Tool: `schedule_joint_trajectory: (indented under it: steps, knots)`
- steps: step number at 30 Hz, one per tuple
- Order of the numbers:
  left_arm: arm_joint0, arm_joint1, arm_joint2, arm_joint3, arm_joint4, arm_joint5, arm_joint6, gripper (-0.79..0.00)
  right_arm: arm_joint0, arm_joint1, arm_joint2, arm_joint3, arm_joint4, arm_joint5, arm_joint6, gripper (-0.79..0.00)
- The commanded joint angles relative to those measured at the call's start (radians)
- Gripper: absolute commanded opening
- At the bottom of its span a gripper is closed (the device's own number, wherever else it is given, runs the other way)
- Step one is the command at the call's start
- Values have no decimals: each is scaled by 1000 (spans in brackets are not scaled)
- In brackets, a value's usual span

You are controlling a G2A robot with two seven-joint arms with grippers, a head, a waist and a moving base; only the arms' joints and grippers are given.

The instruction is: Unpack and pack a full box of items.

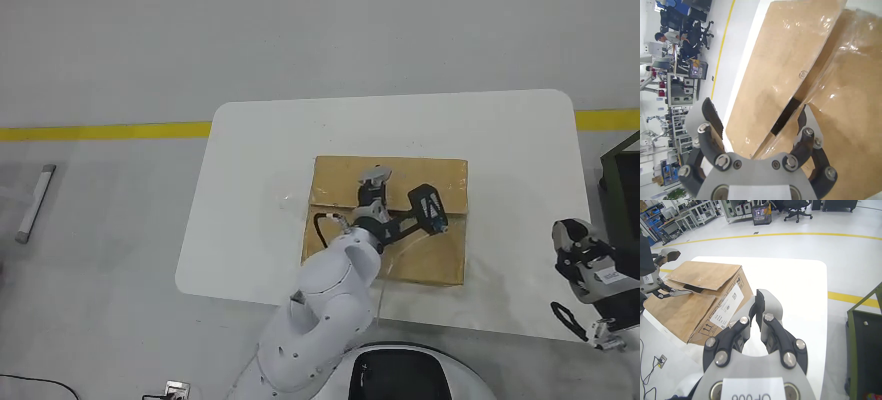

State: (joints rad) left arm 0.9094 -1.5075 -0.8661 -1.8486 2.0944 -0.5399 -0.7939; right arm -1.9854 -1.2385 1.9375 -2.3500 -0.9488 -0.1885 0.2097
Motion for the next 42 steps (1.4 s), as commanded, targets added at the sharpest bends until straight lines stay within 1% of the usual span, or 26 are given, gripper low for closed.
schedule_joint_trajectory:
  steps: [1, 5, 12, 17, 21, 24, 27, 32, 37, 42]
  knots:
    - [-11, -1, -3, 16, 19, -1, 10, 0, 2, 0, -2, 0, -1, -1, 2, -785]
    - [-36, -3, 6, 47, 74, -1, 27, 0, 5, -1, -1, 2, -1, 0, 3, -785]
    - [-78, -15, -1, 58, 121, 75, 61, 0, 2, -3, 13, 3, 8, 1, 3, -785]
    - [-137, -27, -3, 79, 141, 105, 98, 0, -1, -4, 15, 0, 13, 0, 3, -785]
    - [-216, -41, 4, 128, 146, 104, 133, 0, 3, -4, 12, 0, 14, -5, 4, -785]
    - [-286, -52, 11, 183, 152, 99, 159, 0, 5, -5, 13, 0, 15, -6, 6, -785]
    - [-356, -65, 23, 261, 164, 99, 186, 0, 3, -5, 15, 0, 16, -6, 6, -785]
    - [-446, -93, 59, 372, 155, 118, 210, 0, -2, -7, 18, 0, 18, -4, 0, -785]
    - [-517, -125, 110, 488, 134, 113, 233, 0, -5, -8, 26, 0, 22, -6, -4, -785]
    - [-554, -152, 148, 578, 123, 103, 239, 0, -5, -9, 38, 0, 29, -7, -6, -785]
